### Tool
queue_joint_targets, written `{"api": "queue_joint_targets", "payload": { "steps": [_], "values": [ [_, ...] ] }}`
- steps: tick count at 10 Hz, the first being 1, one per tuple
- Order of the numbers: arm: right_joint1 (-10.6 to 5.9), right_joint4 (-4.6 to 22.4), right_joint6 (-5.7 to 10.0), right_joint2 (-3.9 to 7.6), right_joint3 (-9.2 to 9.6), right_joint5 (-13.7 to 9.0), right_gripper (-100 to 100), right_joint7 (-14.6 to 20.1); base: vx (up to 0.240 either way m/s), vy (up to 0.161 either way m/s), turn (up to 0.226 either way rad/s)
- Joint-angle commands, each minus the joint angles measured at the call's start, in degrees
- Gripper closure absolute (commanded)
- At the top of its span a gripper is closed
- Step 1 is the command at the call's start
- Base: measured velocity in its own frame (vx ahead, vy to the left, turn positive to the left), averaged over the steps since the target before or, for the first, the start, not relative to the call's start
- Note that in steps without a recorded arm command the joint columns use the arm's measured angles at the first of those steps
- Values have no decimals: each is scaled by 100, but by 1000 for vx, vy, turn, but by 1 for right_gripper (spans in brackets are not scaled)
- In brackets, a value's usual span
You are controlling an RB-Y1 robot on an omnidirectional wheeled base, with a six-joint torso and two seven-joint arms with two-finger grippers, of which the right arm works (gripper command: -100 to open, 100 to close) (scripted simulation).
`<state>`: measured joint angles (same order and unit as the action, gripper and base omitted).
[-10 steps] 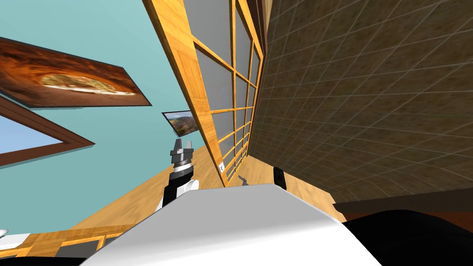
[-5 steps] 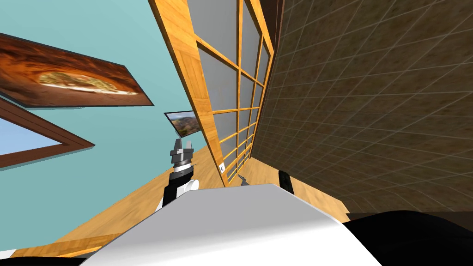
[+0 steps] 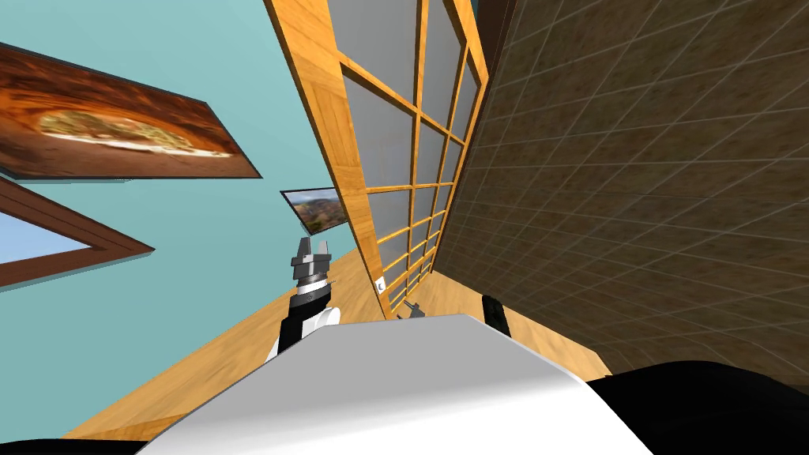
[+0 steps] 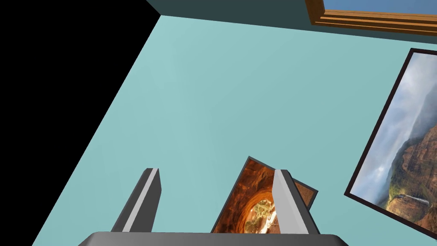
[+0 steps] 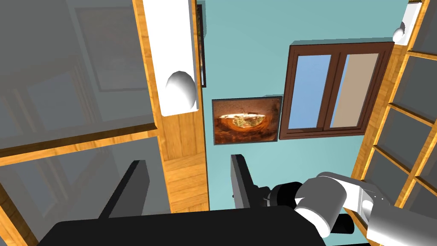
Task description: Push the door open
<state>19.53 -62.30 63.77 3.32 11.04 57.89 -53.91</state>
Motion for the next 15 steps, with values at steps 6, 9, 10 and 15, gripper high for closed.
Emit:
{"api": "queue_joint_targets", "payload": {
  "steps": [6, 9, 10, 15],
  "values": [
    [-19, 20, -137, 27, -166, -159, -100, -91, -13, 8, -37],
    [-51, 46, -339, -123, -399, -385, -100, -220, -76, 246, -185],
    [-63, 56, -414, -241, -485, -469, -100, -267, -51, 219, -148],
    [-217, 110, -547, -87, -437, -439, -100, -272, 92, 115, 17]
  ]
}}
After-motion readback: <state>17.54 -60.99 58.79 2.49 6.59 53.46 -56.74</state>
